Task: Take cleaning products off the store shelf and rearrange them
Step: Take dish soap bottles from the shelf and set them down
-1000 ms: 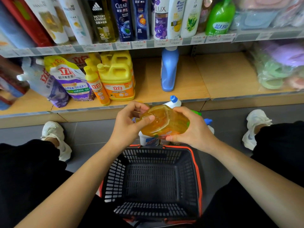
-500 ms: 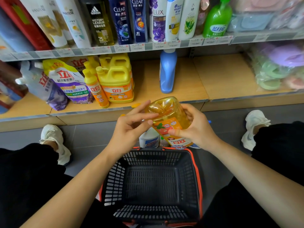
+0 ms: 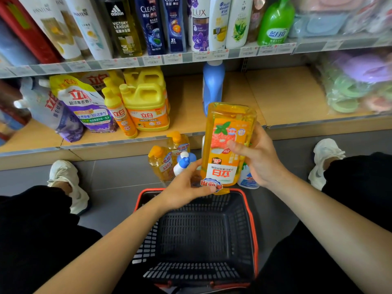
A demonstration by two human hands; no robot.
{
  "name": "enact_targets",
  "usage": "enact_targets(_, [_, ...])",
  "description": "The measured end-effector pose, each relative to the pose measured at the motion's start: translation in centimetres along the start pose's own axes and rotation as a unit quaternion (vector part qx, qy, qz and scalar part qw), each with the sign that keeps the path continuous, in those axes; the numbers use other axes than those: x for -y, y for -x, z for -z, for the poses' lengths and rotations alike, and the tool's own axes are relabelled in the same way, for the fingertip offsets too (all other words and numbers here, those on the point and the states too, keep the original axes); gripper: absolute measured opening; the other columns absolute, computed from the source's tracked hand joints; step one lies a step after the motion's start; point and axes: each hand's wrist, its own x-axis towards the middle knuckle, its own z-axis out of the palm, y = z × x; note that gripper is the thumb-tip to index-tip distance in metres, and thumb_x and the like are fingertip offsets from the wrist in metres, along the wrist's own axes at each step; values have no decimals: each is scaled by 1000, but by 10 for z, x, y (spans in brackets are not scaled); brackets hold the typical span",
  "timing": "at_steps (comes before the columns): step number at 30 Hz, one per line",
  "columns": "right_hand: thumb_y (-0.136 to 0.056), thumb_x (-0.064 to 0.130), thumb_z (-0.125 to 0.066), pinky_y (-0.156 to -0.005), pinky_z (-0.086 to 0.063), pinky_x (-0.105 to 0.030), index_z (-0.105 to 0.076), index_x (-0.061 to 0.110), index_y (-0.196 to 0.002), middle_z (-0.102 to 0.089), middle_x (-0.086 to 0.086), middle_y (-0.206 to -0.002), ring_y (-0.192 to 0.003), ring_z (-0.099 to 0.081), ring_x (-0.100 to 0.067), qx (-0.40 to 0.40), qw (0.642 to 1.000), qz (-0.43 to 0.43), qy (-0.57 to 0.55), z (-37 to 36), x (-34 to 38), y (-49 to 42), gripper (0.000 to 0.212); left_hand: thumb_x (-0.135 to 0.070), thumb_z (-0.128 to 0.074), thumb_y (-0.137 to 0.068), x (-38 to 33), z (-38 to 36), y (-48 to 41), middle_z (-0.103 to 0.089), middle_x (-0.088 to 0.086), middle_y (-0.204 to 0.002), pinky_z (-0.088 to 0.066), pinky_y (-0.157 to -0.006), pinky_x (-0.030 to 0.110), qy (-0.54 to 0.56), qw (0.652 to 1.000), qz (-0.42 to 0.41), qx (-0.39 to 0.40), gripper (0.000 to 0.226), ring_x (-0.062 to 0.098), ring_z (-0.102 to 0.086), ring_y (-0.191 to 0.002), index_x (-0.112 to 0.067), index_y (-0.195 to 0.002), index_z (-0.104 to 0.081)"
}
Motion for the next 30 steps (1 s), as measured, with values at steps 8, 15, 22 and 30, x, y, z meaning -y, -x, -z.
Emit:
enact_targets(8, [-67, 6, -84, -93, -54, -58, -49, 5, -130, -64, -23, -125, -114, -65, -40, -38, 999, 1, -31, 11, 10, -10, 72, -40, -74, -88, 14, -1, -4, -72, -2, -124, -56, -91, 26, 134, 990, 49, -6, 43, 16, -67, -117, -22, -126, -65])
enact_targets(15, [-60, 6, -90, -82, -58, -38, -50, 37, -138, -68, -4, -125, -112, -68, -22, -65, 997, 30, -7, 28, 10, -14, 93, -35, -82, -71, 7, 16, -3, -72, 11, -78, -55, -73, 34, 279, 948, 43, -147, 31, 17, -68, -72, -11, -90, -75])
enact_targets(22, [-71, 10, -83, -88, -57, -51, -51, 23, -140, -68, -10, -121, -112, -67, -30, -21, 998, -21, -64, 27, 4, -20, 78, -26, -75, -76, -1, 38, 0, -78, 9, -95, -61, -70, 26, 452, 864, 49, -218, 21, 15, -75, -82, -11, -89, -80])
enact_targets(30, [-71, 16, -84, -84, -58, -45, -58, 14, -134, -69, -14, -123, -114, -68, -31, 12, 991, -82, -103, 16, -7, -27, 68, -33, -71, -83, 8, 55, 20, -74, 24, -101, -63, -81, 37, 319, 913, 45, -250, 50, 31, -72, -92, 8, -109, -68])
